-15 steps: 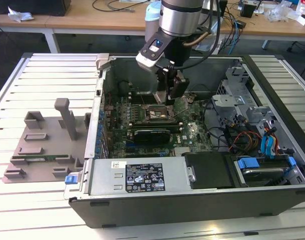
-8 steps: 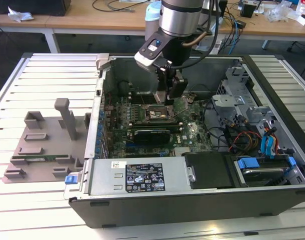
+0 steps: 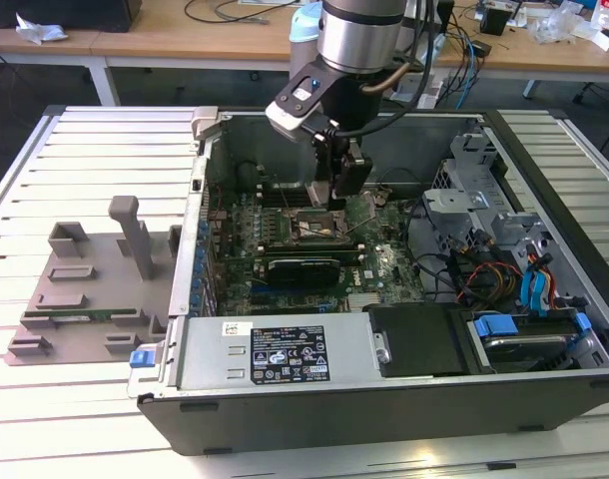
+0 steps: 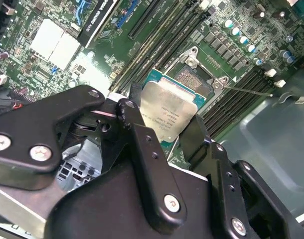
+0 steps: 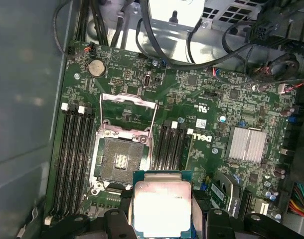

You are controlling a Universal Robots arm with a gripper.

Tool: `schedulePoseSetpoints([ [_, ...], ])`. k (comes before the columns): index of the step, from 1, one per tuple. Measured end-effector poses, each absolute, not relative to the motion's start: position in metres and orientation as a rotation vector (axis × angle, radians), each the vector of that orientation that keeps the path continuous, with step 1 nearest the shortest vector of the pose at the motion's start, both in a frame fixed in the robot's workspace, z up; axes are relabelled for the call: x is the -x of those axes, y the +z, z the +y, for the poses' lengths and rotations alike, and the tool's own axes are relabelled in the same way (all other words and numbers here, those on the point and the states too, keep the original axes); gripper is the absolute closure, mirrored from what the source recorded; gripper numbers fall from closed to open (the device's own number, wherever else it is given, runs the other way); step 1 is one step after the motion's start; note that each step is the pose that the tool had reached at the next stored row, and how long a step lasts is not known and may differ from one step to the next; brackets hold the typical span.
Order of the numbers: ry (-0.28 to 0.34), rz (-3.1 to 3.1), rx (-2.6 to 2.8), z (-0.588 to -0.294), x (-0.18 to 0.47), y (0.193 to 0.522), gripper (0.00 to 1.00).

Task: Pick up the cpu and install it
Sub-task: 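Place the cpu into insertion slot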

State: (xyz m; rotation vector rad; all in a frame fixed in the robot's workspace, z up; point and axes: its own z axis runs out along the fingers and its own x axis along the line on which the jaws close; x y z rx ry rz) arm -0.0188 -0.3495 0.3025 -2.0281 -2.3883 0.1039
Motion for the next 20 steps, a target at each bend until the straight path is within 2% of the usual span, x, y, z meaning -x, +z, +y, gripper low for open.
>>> schedulePoseSetpoints([
  [14, 0.103, -2.251, 2.173, -0.3495, 0.0189, 0.3018, 0.45],
  [15, 0.065, -2.270, 2.192, -0.3495, 0.0189, 0.3014, 0.45],
  [16, 0.056, -2.274, 2.196, -0.3495, 0.0189, 0.3014, 0.45],
  [20, 0.055, -2.275, 2.197, -0.3495, 0.0189, 0.3014, 0.45],
])
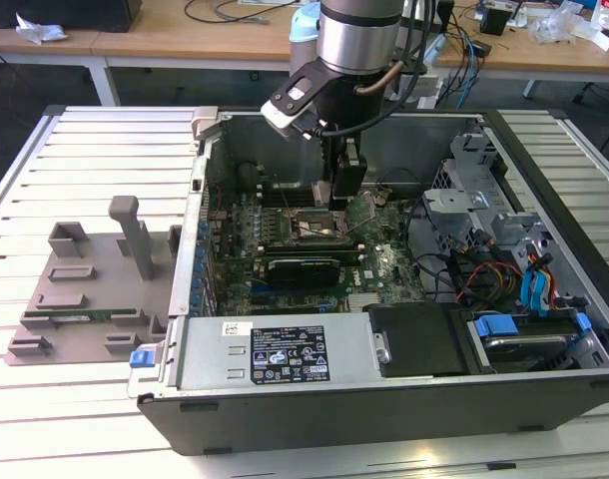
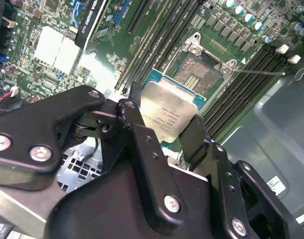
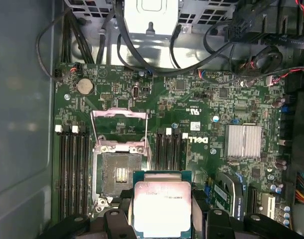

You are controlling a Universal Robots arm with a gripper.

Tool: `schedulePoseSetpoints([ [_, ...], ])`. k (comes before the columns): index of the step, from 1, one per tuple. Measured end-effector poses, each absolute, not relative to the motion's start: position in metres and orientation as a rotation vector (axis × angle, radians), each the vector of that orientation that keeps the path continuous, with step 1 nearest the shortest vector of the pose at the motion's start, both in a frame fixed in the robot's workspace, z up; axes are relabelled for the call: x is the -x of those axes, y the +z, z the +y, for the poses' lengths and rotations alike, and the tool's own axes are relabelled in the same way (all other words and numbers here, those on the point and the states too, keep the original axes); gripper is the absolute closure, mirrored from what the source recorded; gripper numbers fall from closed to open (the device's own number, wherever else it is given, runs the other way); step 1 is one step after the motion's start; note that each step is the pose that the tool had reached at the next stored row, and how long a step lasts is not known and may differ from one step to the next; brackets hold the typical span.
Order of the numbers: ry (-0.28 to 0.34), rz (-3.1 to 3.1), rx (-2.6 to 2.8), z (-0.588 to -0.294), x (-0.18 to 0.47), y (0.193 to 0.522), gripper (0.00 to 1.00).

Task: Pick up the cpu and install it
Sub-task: 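Place the cpu into insertion slot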

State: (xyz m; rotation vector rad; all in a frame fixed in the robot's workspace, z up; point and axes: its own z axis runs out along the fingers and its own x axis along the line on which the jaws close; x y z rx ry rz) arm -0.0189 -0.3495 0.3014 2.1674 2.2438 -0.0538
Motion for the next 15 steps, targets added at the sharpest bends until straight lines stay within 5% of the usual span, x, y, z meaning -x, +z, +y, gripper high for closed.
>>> schedulePoseSetpoints([
  [15, -0.054, 2.239, -2.172, -0.339, 0.018, 0.293, 0.45],
])
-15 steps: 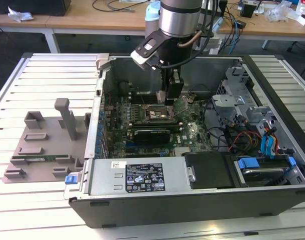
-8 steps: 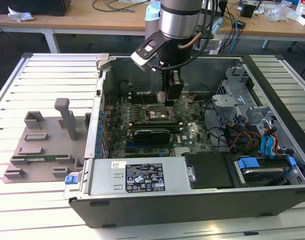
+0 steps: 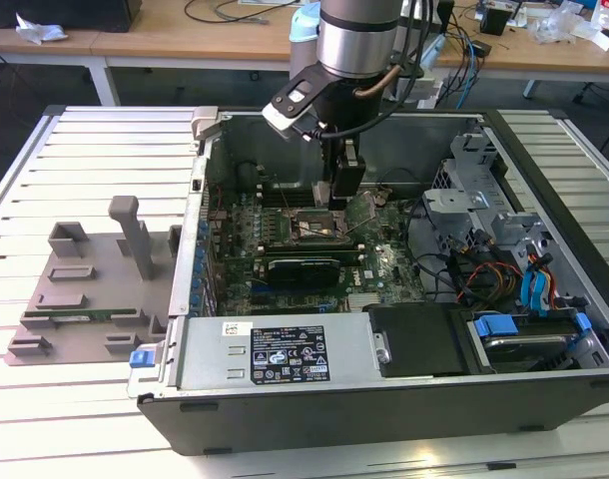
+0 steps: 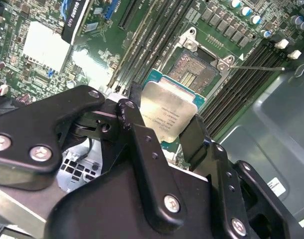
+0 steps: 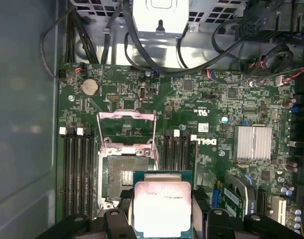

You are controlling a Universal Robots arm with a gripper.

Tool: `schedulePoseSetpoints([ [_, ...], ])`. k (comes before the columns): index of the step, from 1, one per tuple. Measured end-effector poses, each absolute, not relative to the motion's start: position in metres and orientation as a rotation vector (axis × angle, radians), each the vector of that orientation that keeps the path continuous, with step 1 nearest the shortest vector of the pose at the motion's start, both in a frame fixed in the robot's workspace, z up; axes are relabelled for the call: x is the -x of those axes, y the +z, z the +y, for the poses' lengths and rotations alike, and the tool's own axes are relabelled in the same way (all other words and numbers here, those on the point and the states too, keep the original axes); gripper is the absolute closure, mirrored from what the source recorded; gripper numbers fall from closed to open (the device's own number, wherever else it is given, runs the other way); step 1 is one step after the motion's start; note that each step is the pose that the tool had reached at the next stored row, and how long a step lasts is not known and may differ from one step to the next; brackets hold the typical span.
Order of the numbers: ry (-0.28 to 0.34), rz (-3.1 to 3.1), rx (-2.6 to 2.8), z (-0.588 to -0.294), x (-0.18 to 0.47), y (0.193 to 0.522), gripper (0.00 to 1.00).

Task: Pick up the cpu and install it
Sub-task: 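Place the cpu into insertion slot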

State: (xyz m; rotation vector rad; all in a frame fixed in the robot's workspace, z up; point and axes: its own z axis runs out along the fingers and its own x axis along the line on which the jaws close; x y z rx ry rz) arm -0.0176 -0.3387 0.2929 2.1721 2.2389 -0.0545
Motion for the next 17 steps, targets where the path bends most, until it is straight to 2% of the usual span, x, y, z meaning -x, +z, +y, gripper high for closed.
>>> schedulePoseSetpoints([
  [17, -0.054, 2.239, -2.172, -0.325, 0.018, 0.275, 0.45],
])
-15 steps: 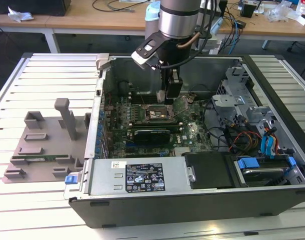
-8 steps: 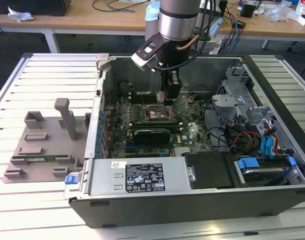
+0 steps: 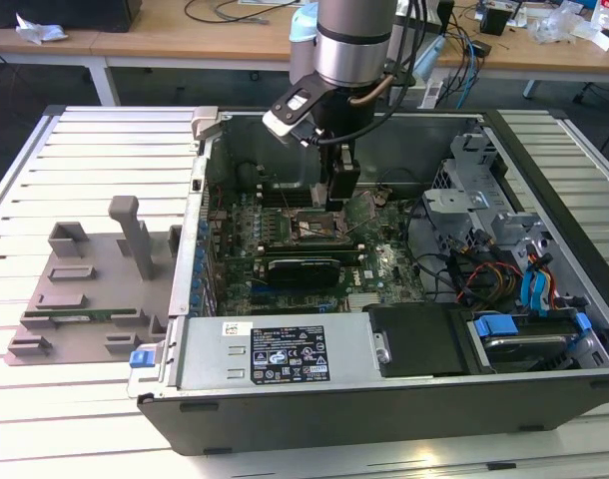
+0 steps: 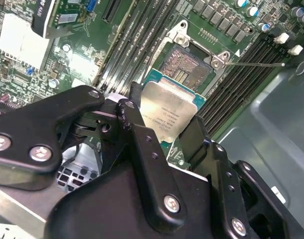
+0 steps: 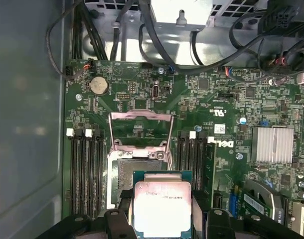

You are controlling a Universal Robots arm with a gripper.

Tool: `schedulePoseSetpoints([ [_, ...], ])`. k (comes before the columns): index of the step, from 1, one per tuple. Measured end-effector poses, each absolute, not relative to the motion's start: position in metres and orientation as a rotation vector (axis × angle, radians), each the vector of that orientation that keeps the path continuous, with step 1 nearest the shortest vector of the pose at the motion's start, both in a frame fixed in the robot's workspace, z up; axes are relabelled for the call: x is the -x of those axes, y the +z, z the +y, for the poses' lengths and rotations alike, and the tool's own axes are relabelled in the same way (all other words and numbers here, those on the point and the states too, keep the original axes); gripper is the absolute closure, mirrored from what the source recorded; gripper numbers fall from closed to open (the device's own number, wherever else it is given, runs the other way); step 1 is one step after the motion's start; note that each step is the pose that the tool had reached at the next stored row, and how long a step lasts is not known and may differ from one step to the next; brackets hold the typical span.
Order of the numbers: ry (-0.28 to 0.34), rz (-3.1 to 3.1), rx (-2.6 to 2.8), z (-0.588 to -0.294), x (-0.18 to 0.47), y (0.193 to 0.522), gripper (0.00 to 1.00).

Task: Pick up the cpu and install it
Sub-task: 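Place the cpu into insertion slot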

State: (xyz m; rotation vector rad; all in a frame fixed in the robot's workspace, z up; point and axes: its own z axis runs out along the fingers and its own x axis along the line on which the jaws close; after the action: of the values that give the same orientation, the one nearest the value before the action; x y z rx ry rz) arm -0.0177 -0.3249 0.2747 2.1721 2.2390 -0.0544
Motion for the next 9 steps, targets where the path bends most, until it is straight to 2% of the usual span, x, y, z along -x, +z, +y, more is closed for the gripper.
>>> schedulePoseSetpoints([
  [9, -0.054, 2.239, -2.172, -0.3214, 0.0177, 0.2661, 0.45],
])
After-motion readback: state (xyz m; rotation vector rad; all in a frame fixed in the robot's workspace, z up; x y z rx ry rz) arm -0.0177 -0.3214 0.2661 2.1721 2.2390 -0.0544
